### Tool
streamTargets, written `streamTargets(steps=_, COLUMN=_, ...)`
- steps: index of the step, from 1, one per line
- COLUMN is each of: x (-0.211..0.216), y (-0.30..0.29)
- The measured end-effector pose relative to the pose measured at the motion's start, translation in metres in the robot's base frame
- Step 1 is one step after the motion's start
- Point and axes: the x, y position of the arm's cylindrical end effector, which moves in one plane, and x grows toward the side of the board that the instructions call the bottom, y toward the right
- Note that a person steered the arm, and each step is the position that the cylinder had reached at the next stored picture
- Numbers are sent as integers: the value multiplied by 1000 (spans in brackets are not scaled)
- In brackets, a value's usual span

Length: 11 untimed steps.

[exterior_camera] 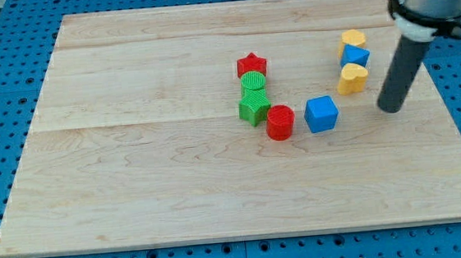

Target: Place the heart at the top right side of blue cube

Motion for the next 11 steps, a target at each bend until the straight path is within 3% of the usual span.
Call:
streamTargets(steps=2, x=-47, y=42)
streamTargets(steps=4, x=-74, y=20)
streamTargets(steps=7, x=-77, y=-32)
streamTargets(steps=11, x=-56, y=-42)
